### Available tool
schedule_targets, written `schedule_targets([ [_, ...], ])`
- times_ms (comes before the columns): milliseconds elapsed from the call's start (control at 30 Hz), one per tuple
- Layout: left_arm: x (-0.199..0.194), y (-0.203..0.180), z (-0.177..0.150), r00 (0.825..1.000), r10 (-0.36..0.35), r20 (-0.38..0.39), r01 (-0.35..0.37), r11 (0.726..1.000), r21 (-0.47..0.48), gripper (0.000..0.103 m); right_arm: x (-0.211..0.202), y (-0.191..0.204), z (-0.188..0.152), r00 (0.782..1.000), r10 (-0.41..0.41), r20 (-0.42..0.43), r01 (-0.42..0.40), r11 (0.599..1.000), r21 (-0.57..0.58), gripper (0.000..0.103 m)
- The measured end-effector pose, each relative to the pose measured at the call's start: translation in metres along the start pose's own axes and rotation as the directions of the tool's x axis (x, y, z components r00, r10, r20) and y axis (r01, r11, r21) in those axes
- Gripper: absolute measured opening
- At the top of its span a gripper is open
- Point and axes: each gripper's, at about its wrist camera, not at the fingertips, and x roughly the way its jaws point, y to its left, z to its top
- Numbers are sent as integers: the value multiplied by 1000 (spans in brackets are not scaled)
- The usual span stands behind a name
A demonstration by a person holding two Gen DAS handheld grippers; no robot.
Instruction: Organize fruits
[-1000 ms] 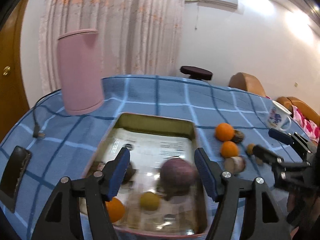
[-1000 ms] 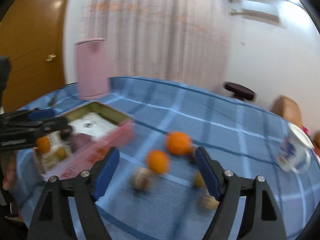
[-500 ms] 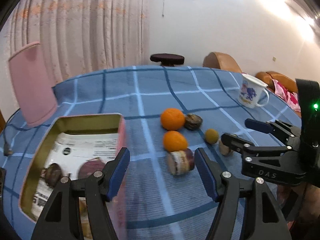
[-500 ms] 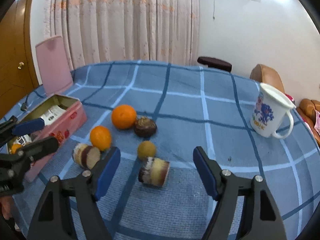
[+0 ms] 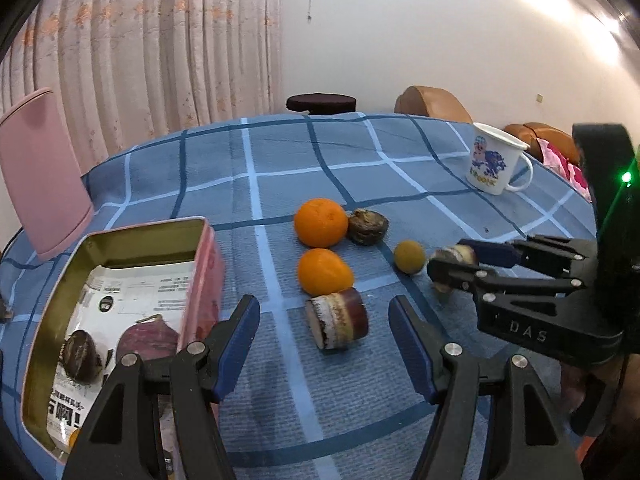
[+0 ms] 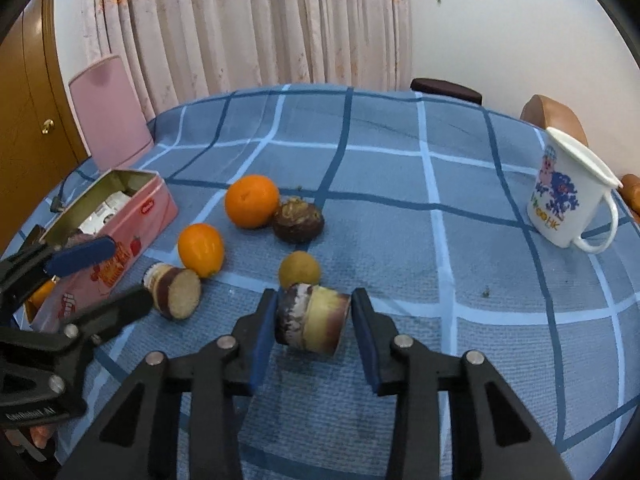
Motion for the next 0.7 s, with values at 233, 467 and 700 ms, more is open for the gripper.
schedule_targets([
  [233, 15, -5, 2, 998, -21, -51, 21, 1000, 9, 49, -8, -3, 1, 999, -7, 33, 6, 1000, 16, 40],
  [467, 30, -7, 3, 994, -36, -104, 36, 999, -3, 45, -9, -1, 1, 999, -11, 38, 11, 1000, 1, 40],
  [700, 33, -5, 3, 993, -44, -109, 43, 999, -6, 35, -10, -1, 1, 999, -3, 49, 3, 1000, 3, 40],
])
